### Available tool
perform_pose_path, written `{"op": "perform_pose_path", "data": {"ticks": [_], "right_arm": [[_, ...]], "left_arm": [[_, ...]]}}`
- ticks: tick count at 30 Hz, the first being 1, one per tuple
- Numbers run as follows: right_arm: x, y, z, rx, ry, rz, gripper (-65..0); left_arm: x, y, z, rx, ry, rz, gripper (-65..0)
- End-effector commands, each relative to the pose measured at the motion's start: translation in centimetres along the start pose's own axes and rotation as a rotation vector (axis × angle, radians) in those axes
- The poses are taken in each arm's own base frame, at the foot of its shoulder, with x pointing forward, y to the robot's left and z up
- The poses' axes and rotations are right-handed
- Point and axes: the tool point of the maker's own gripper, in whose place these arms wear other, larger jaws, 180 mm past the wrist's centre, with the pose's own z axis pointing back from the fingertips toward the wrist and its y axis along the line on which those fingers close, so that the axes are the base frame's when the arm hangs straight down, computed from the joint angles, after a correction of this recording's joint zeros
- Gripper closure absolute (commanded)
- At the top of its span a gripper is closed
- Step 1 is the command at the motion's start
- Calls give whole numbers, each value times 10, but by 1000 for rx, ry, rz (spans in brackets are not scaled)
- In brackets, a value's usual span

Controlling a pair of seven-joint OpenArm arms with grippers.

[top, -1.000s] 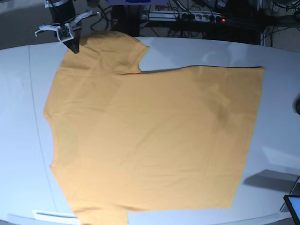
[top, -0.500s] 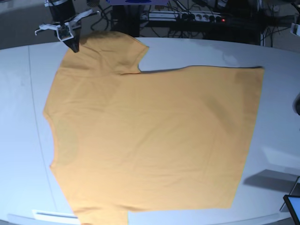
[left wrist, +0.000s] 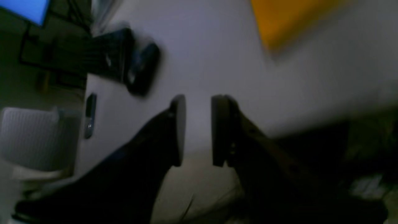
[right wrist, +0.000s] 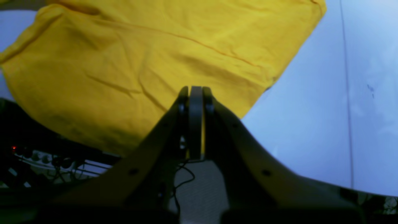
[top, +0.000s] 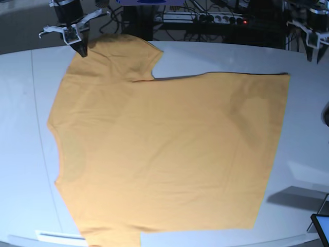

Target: Fold the T-shirt properly

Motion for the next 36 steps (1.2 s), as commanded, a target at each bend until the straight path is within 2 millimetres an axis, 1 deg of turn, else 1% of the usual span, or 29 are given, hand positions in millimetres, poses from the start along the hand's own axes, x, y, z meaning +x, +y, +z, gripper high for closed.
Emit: {"op": "perform_pose_path", "data": {"ticks": [1, 4, 6, 7, 8, 10, 11, 14, 15, 19, 22, 25, 28, 30, 34, 35, 36], "right_arm": [[9, -1, 3, -3, -35, 3, 0], [7, -1, 4, -2, -29, 1, 0], [7, 0, 5, -2, -28, 1, 0], [7, 0, 5, -2, -28, 1, 0], [7, 0, 5, -2, -28, 1, 0], [7, 0, 5, -2, -28, 1, 0], [7, 0, 5, -2, -28, 1, 0], [7, -1, 5, -1, -28, 4, 0], [7, -1, 4, -2, -29, 4, 0], [8, -1, 4, -2, -30, 4, 0], [8, -2, 3, -3, -32, 6, 0], [9, -2, 3, -3, -33, 7, 0], [9, -2, 2, -3, -35, 9, 0], [9, -2, 2, -3, -35, 9, 0], [8, -2, 2, -3, -33, 10, 0], [8, -2, 2, -3, -33, 10, 0], [8, -2, 2, -3, -33, 10, 0]], "left_arm": [[12, 8, 1, 8, -39, 11, -141], [33, 16, -1, 21, -98, 99, -141], [38, 16, 0, 19, -113, 139, -141], [39, 12, 0, 5, -115, 164, -141], [39, 2, 1, -31, -118, 200, -141], [44, -16, 3, -111, -135, 323, -141], [47, -19, 5, -133, -143, 395, -141], [51, -25, 7, -190, -131, 563, -141], [53, -23, 8, -205, -127, 605, -141], [55, -18, 9, -250, -102, 673, -141], [41, -9, 17, -196, -51, 700, -141], [34, -21, 24, -249, -1, 706, -141], [7, -13, 29, -178, 131, 717, -141], [-11, 0, 33, -114, 206, 749, -141], [-52, 32, 50, 6, 352, 851, -141], [-55, 41, 53, 28, 373, 844, -141], [-57, 45, 54, 42, 383, 838, -141]]}}
